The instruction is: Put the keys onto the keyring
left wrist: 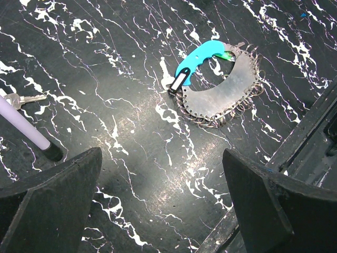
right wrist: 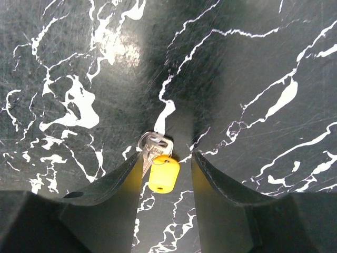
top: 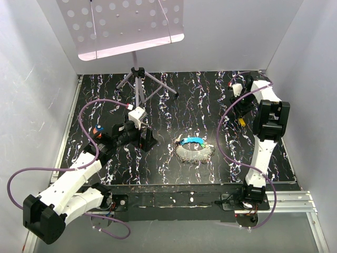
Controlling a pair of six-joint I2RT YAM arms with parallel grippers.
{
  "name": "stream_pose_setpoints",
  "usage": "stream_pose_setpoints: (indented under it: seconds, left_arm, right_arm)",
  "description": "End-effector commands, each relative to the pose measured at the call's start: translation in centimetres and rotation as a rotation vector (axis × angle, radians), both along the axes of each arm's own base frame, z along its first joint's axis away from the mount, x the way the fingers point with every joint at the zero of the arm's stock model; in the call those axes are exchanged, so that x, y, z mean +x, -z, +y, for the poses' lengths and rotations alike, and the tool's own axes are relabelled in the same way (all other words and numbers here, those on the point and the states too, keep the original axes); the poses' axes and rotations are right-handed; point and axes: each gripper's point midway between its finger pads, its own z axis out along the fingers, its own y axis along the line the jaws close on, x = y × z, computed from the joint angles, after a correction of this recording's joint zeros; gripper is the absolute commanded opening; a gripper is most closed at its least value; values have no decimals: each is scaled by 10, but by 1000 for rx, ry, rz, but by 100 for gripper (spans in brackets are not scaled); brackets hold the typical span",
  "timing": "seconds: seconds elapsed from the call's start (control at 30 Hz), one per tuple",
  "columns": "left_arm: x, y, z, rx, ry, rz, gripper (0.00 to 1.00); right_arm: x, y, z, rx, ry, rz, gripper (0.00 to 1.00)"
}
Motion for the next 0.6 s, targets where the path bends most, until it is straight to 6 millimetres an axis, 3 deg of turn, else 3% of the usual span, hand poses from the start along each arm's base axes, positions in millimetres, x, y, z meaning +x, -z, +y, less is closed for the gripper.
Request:
stream_pose_setpoints:
  seconds: [0.0,0.27,0.57]
  left_arm:
    - [3,-8,0,3,4,-25,100]
    - [3,-9,0,0,5,-27,99]
    - [2,-10,0,-2,6,-32,99]
  right_arm:
    - [8,-1,-2,-11,-18,-3,49]
    - [5,2,0,5,-25,13,48]
    - [10,-2,5,28,-19,2,35]
